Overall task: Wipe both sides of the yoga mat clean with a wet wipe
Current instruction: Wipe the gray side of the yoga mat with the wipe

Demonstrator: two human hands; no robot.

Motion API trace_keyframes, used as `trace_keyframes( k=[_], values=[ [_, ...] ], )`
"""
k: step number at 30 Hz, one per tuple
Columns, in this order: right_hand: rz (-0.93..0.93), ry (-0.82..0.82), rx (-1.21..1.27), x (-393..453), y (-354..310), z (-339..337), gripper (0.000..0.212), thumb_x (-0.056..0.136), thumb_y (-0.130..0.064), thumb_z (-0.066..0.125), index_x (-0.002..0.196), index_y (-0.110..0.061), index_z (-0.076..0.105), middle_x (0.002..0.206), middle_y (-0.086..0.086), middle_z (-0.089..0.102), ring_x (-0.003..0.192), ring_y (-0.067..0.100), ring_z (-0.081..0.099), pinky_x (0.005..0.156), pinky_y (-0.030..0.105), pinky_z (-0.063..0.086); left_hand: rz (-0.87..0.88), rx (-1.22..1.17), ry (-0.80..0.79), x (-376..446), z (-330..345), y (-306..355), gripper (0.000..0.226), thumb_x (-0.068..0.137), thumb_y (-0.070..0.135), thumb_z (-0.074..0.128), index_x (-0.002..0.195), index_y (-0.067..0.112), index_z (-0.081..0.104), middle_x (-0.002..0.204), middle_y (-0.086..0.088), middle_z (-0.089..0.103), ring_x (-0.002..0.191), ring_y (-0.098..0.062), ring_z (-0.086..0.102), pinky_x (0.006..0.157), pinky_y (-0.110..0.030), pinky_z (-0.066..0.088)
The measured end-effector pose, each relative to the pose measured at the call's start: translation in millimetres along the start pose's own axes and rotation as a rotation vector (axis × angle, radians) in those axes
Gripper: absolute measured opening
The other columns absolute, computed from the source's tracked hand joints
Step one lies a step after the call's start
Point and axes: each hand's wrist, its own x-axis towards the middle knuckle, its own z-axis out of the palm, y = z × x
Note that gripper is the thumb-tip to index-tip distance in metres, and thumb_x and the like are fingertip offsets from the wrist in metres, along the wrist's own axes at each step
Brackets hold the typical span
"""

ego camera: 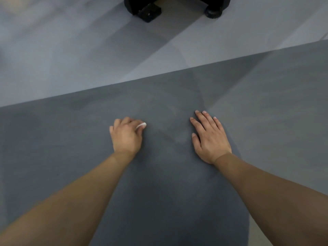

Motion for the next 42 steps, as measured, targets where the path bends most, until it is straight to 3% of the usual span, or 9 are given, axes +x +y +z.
trace_keyframes(
  k=[8,11,16,18,23,29,34,38,42],
  values=[
    [-0.01,-0.029,0.013,0.3,5.2,-0.6,0.058,0.094,-0.041,0.029,0.147,-0.02,0.038,0.159,0.001,0.025,0.148,0.022,0.016,0.12,0.045,0.014,0.398,-0.359,-0.231,-150.6,10.8,98.5,0.026,0.096,0.047,0.05,0.095,0.034,0.073,0.091,0.012,0.063,0.087,-0.017,0.052,0.072,-0.035,0.043],
    [-0.024,-0.058,0.032,0.5,7.9,-3.1,0.06,0.093,-0.043,0.028,0.148,-0.021,0.037,0.16,0.001,0.023,0.149,0.021,0.013,0.121,0.044,0.011,0.476,-0.283,-0.153,-153.8,10.0,86.1,0.029,0.095,0.052,0.049,0.095,0.037,0.073,0.088,0.014,0.063,0.084,-0.015,0.054,0.068,-0.033,0.04],
    [-0.043,-0.122,0.058,2.0,12.1,-7.2,0.058,0.098,-0.044,0.031,0.153,-0.023,0.026,0.163,-0.002,0.011,0.15,0.018,0.002,0.122,0.041,0.002,0.019,-0.019,0.033,-109.7,0.2,13.8,0.036,0.091,0.05,0.047,0.086,0.029,0.075,0.084,0.003,0.069,0.08,-0.031,0.058,0.066,-0.038,0.042],
    [-0.041,-0.139,0.048,2.8,10.2,-7.0,0.058,0.1,-0.043,0.032,0.154,-0.023,0.023,0.163,-0.002,0.007,0.15,0.018,-0.001,0.122,0.041,0.001,-0.018,-0.047,0.019,-118.6,-0.5,14.6,0.035,0.092,0.048,0.047,0.084,0.026,0.074,0.082,0.001,0.068,0.079,-0.032,0.058,0.066,-0.039,0.043],
    [-0.032,-0.187,0.037,3.7,7.6,-10.3,0.059,0.101,-0.042,0.031,0.155,-0.022,0.018,0.164,0.0,0.003,0.15,0.019,-0.003,0.121,0.043,0.0,0.232,-0.345,-0.174,-190.1,6.7,88.2,0.02,0.093,0.041,0.052,0.085,0.03,0.066,0.085,0.012,0.063,0.08,-0.019,0.058,0.066,-0.036,0.047],
    [-0.045,-0.241,0.012,1.1,5.3,-20.4,0.06,0.101,-0.041,0.031,0.155,-0.021,0.017,0.163,0.0,0.001,0.15,0.02,-0.002,0.121,0.044,0.005,0.521,-0.234,-0.291,-184.7,6.8,102.0,0.022,0.094,0.047,0.051,0.09,0.032,0.066,0.085,0.012,0.061,0.084,-0.017,0.052,0.069,-0.032,0.035],
    [-0.109,-0.227,0.055,-12.9,7.0,-39.9,0.051,0.095,-0.034,0.045,0.143,-0.018,0.039,0.154,0.008,0.029,0.141,0.028,0.028,0.114,0.041,0.028,0.622,-0.123,-0.482,-161.6,-13.6,108.0,0.023,0.099,0.044,0.049,0.106,0.029,0.064,0.107,0.007,0.064,0.101,-0.02,0.053,0.078,-0.031,0.023],
    [-0.214,-0.273,0.097,-31.9,12.5,-75.0,0.035,0.096,-0.031,0.045,0.128,-0.021,0.054,0.127,0.007,0.059,0.118,0.029,0.054,0.096,0.037,0.044,0.589,-0.103,-0.589,-150.3,-21.3,120.7,0.023,0.098,0.042,0.053,0.108,0.026,0.066,0.113,0.005,0.067,0.107,-0.021,0.058,0.089,-0.033,0.038],
    [-0.118,-0.316,0.246,-61.6,30.3,-102.9,0.025,0.095,-0.027,0.05,0.114,-0.025,0.066,0.108,0.0,0.071,0.102,0.022,0.063,0.087,0.03,0.048,0.267,-0.452,-0.64,-126.7,-29.7,139.7,0.014,0.095,0.038,0.065,0.095,0.025,0.07,0.091,0.008,0.071,0.084,-0.007,0.064,0.073,-0.019,0.046]
  ],
)
